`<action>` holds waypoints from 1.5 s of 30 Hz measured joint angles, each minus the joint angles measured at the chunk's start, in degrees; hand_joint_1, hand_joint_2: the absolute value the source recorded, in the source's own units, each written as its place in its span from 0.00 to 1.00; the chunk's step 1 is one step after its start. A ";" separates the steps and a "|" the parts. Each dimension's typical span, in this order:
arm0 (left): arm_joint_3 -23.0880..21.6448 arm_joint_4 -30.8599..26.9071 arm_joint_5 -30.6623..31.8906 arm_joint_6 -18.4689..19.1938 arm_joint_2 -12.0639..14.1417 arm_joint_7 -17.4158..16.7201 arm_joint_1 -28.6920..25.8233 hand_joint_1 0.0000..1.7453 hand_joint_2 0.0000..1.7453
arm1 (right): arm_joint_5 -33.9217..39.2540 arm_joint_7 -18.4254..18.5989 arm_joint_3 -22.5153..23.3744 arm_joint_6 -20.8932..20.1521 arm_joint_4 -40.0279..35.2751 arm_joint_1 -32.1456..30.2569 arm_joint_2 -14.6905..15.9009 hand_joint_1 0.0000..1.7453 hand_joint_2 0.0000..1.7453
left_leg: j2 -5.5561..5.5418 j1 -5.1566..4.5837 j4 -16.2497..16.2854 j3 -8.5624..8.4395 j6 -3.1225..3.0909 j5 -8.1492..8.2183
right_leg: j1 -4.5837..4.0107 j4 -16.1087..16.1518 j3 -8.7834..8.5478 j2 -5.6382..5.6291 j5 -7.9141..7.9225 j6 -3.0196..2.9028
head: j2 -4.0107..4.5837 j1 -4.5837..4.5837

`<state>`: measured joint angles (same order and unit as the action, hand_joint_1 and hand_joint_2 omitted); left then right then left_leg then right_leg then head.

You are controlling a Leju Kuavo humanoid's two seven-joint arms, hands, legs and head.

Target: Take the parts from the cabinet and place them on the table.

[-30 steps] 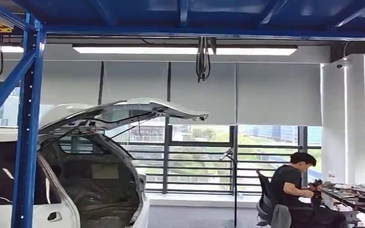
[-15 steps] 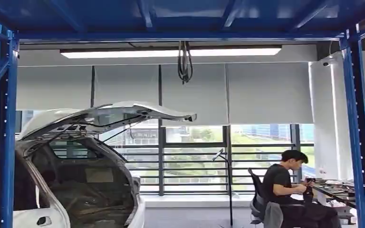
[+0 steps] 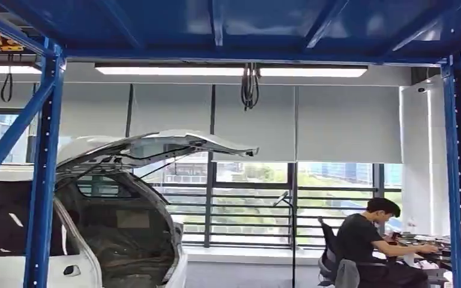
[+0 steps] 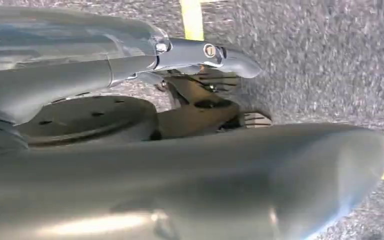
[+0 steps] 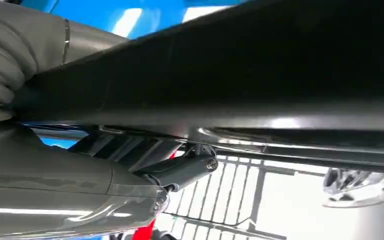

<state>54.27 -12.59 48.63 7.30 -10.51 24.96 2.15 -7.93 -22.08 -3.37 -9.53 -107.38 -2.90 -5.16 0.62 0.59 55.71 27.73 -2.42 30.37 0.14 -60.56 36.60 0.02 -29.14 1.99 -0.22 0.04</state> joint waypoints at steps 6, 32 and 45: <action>0.55 0.00 0.65 0.00 0.00 0.00 0.06 0.00 0.00 | -0.39 -0.26 -0.17 0.41 -0.52 0.22 -0.09 1.00 1.00 | 0.18 -0.14 0.88 4.25 0.04 -2.63 | 0.30 -12.05 -0.48 0.03 -4.61 0.94 | 0.02 0.00; 1.12 0.00 2.54 0.39 0.31 0.94 0.35 0.00 0.00 | 4.50 -4.09 -0.59 -4.68 -0.09 -0.03 2.49 1.00 1.00 | -0.04 -0.08 1.05 2.15 -0.14 -0.50 | 0.37 -5.24 1.97 0.24 -5.28 0.77 | 0.00 0.04; 1.44 0.00 3.19 0.22 0.66 0.66 0.30 0.00 0.00 | 4.50 -6.75 -0.55 -5.95 0.24 0.30 2.97 1.00 1.00 | -0.05 -1.62 1.92 7.81 1.30 -4.58 | -0.67 7.99 -12.79 0.72 -2.53 -2.98 | 0.00 -0.09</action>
<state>55.71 -12.59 51.82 7.52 -9.86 25.62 2.45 -3.43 -28.83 -3.91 -15.47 -107.14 -2.61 -2.19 0.57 -1.04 57.63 35.53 -1.12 25.79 -0.53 -52.56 23.82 0.74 -31.67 -0.98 -0.22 -0.04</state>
